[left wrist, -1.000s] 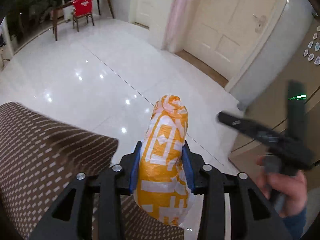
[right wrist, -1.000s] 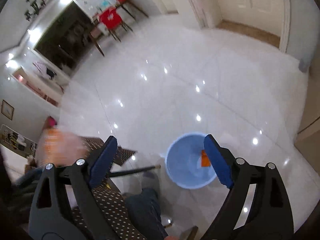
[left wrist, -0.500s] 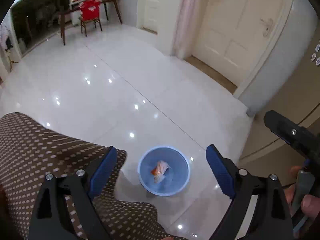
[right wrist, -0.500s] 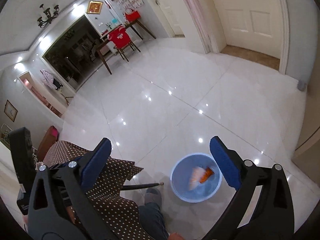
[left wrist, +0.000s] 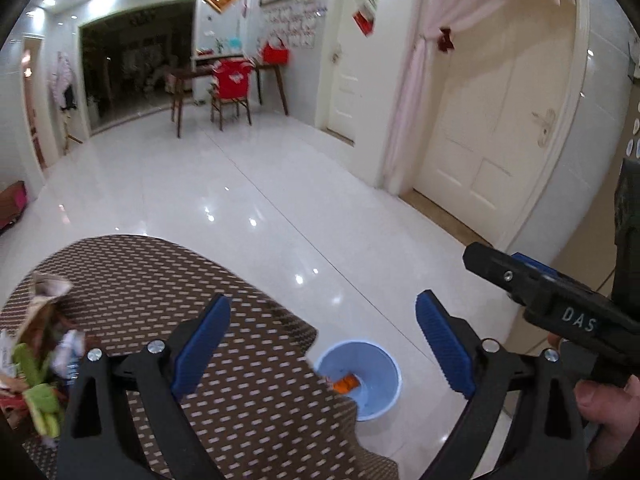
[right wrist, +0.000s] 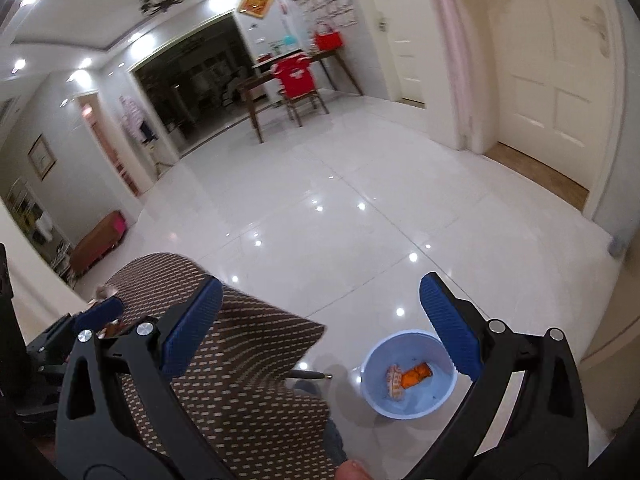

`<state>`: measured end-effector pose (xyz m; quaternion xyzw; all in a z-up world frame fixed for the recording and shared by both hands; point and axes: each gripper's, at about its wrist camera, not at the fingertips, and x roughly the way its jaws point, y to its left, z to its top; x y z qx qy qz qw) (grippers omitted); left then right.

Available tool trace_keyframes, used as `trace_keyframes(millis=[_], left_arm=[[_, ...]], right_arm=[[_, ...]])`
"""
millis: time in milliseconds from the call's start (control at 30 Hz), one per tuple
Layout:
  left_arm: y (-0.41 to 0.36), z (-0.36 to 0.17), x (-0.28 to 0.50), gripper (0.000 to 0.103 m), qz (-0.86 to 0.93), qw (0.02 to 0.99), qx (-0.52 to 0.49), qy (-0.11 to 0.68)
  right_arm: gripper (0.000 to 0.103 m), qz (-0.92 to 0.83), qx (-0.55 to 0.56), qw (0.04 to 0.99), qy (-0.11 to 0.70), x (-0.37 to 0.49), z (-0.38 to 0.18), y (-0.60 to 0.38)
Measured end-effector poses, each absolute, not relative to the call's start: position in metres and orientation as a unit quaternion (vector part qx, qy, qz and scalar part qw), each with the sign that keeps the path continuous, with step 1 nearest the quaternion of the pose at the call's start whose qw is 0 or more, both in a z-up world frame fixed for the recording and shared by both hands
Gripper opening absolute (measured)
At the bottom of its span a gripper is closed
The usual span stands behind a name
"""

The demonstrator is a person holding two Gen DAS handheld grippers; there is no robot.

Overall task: Collect trash
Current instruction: 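Grasp the green plush toy with the right tool while the left tool grasps the brown paper bag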

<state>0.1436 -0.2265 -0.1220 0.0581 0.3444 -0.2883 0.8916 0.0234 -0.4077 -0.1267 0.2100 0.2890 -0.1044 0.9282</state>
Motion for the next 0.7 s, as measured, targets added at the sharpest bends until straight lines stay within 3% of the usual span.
trace_keyframes(millis=[700], left_arm=[[-0.039,-0.087,0.104,0.092,-0.13,0.95,0.01,0.285]], right_arm=[[0.097,0.018,0.133,0.939,0.318,0.066,-0.102,-0.256]])
